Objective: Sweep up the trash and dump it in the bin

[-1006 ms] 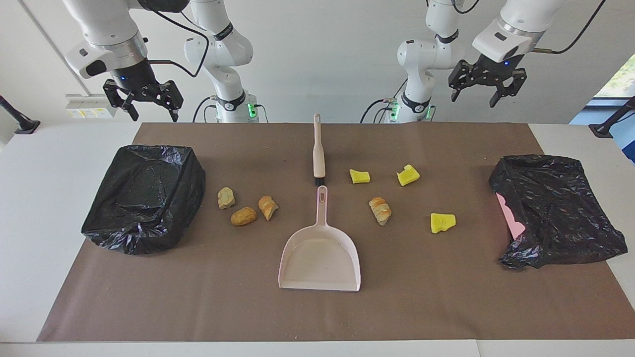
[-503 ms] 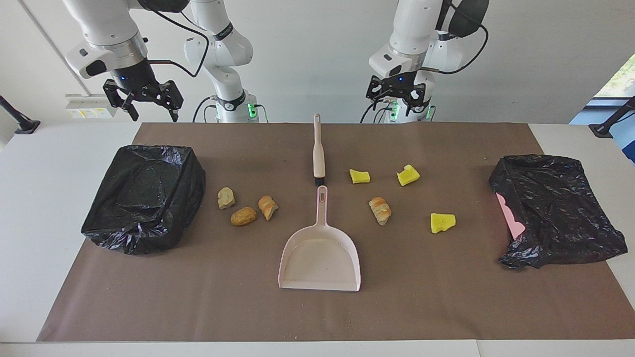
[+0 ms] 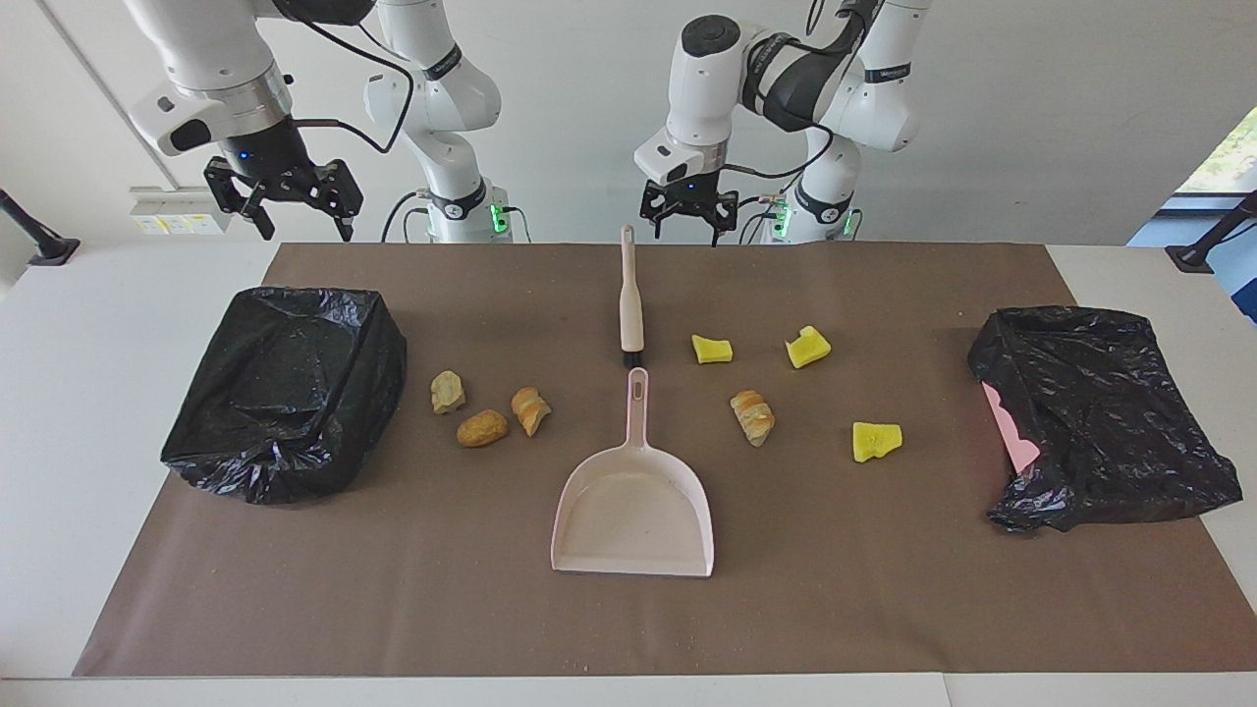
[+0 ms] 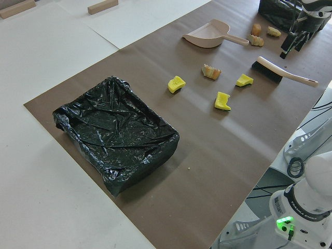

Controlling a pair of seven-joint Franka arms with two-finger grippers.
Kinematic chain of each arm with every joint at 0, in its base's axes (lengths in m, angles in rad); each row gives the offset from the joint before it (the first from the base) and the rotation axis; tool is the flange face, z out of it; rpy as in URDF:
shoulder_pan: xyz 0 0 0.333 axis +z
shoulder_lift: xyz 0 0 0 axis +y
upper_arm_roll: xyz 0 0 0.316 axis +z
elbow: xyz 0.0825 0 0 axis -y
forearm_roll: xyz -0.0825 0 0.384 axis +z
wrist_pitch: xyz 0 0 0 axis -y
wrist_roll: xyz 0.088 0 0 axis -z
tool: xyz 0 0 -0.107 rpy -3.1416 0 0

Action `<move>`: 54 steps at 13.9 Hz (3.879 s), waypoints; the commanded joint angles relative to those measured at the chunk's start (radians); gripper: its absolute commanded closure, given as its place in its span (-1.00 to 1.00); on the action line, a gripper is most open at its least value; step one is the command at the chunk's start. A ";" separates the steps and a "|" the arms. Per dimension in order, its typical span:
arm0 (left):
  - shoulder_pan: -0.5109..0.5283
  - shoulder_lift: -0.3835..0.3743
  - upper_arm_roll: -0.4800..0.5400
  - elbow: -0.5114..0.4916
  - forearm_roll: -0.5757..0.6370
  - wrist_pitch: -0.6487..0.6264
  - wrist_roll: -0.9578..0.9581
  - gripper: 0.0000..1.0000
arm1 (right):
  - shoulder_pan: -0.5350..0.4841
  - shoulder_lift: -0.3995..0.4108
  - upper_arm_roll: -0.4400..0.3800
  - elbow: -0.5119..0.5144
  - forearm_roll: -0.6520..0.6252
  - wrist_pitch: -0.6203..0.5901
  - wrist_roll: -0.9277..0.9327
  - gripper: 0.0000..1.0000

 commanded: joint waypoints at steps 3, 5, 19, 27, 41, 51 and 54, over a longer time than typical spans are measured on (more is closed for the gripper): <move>-0.134 0.186 0.020 -0.022 -0.004 0.229 -0.180 -1.00 | -0.009 -0.027 0.002 -0.036 0.023 0.029 -0.026 -1.00; -0.172 0.281 0.022 -0.023 -0.004 0.265 -0.231 -1.00 | -0.009 -0.027 0.002 -0.038 0.023 0.029 -0.026 -1.00; -0.185 0.234 0.022 -0.012 -0.004 0.150 -0.270 0.57 | -0.009 -0.027 0.002 -0.041 0.023 0.028 -0.028 -1.00; -0.136 0.140 0.042 0.018 0.002 0.030 -0.279 1.00 | -0.009 -0.027 0.002 -0.042 0.023 0.028 -0.031 -1.00; 0.616 0.252 0.043 0.164 0.176 0.031 0.331 1.00 | 0.403 0.293 0.016 -0.007 0.080 0.384 0.558 -1.00; 0.826 0.327 0.040 0.172 0.225 0.053 0.687 1.00 | 0.540 0.534 0.016 -0.019 0.114 0.643 0.670 -1.00; 0.817 0.297 0.034 0.120 0.165 0.038 0.694 1.00 | 0.537 0.537 0.017 -0.030 0.114 0.646 0.664 -1.00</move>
